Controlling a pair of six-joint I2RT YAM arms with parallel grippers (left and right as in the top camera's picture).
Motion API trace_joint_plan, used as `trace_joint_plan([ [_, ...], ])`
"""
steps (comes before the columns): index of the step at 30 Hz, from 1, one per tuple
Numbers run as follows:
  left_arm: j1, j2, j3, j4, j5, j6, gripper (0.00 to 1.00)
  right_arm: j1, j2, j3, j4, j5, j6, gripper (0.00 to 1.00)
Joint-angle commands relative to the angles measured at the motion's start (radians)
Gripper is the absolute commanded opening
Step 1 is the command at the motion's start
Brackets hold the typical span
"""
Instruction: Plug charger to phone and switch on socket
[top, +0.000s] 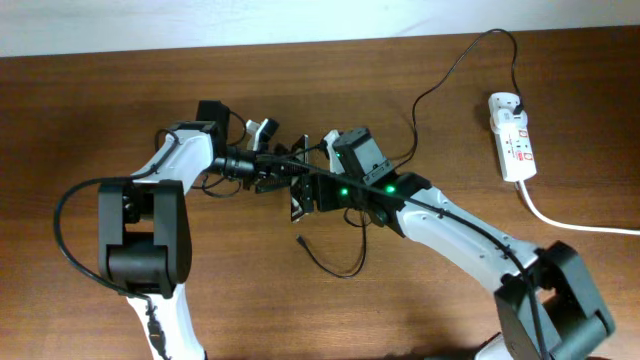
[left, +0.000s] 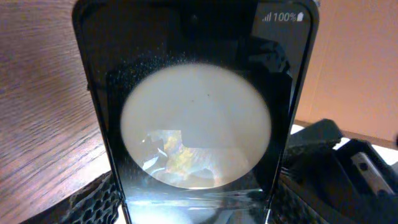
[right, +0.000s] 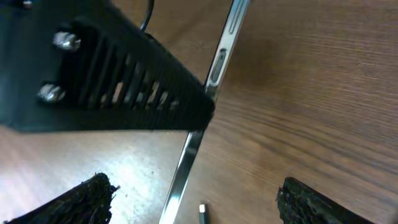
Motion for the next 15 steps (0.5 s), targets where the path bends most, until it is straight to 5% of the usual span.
trace_joint_plan([
  [1,-0.002,0.007,0.000,0.006,0.034,0.019,0.74,0.013,0.047,0.010,0.048,0.029,0.022,0.88],
  [4,-0.002,0.007,0.000,0.006,0.034,0.019,0.74,0.013,0.085,0.010,0.098,0.031,0.022,0.81],
  [8,-0.002,0.007,0.000,0.015,0.033,0.019,0.74,0.013,0.096,0.010,0.190,-0.040,0.022,0.53],
  [15,-0.002,0.007,0.000,0.024,0.014,0.019,0.74,0.060,0.097,0.010,0.175,0.027,0.022,0.49],
])
